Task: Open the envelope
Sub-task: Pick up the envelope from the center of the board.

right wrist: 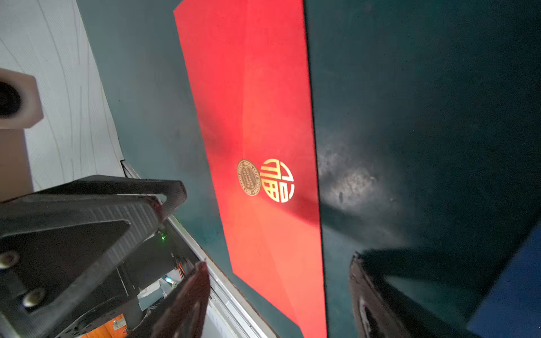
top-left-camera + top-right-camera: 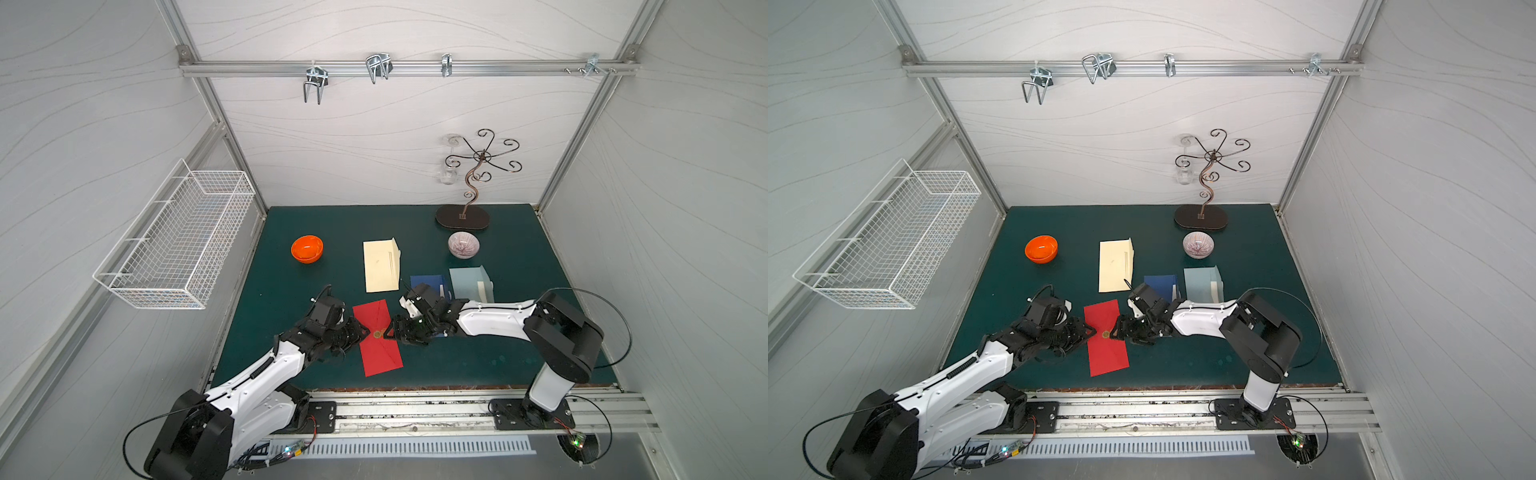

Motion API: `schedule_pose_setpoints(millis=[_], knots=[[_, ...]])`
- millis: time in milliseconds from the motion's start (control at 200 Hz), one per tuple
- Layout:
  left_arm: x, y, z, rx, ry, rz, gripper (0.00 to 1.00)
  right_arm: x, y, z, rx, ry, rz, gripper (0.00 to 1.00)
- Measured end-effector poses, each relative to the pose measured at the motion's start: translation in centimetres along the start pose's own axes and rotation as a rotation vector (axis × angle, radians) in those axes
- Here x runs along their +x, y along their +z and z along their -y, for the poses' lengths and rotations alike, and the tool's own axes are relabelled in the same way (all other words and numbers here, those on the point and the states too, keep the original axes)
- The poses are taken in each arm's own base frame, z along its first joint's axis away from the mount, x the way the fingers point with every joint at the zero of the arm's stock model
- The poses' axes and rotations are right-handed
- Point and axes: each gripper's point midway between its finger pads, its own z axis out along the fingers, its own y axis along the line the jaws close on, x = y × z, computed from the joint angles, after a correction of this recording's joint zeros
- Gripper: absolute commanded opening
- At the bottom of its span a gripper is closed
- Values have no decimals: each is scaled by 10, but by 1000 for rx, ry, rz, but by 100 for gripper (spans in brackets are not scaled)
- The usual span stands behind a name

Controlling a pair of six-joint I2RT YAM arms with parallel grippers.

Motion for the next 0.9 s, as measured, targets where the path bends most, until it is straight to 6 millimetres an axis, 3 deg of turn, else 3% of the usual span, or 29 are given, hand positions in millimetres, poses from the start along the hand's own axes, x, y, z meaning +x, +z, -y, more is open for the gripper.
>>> schedule_pose_setpoints(millis=[370,900], knots=[[9,20,-19,-71,-49,-82,38,-3,2,-2,-25,4,-4,75],[8,19,-18,-71,-57,-74,36,-3,8,-12,-129,-18,-12,75]])
